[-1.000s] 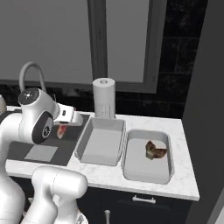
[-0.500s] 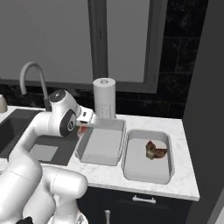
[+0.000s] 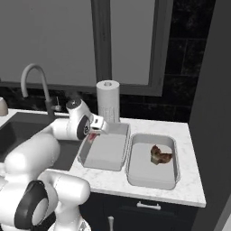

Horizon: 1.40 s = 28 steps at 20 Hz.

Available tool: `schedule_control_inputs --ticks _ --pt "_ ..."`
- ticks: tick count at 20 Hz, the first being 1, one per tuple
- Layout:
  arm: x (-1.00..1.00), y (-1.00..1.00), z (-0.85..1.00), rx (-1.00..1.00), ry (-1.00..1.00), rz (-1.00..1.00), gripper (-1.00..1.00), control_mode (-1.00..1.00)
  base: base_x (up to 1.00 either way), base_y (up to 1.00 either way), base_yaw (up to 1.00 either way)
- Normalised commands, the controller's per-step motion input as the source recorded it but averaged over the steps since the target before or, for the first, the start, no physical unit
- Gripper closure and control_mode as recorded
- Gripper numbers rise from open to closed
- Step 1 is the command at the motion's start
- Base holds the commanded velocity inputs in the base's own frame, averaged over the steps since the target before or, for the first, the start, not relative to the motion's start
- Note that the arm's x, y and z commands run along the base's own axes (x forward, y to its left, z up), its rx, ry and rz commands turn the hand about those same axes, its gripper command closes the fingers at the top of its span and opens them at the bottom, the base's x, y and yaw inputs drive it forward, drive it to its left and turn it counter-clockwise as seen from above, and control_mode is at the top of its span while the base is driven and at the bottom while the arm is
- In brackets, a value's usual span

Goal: Place one carrot and one steak in each tupperware on the nearby counter, to pack two identical lunches.

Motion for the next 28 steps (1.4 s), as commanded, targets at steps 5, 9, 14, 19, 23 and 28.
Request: schedule_control_inputs --ticks 5,9,14,19,23,28 --pt "0.08 -0.24 -0.38 0.0 0.07 0.0 1.0 -1.0 0.0 0.0 0.0" --pt "0.03 -0.21 -0.32 0.0 0.02 0.0 1.0 -1.0 0.0 0.0 0.0" --pt "0.12 -0.04 -0.5 0.0 0.0 0.0 -1.0 -1.0 0.0 0.0 0.0" --pt "0.02 0.0 -0.08 0.02 -0.01 0.0 -1.0 -1.0 0.0 0.0 0.0" --pt "-0.28 0.0 0.86 0.01 -0.19 0.0 -1.0 -1.0 0.0 0.0 0.0" --pt "-0.69 0.01 0.98 0.0 -0.15 0.01 -1.0 -1.0 0.0 0.0 0.0"
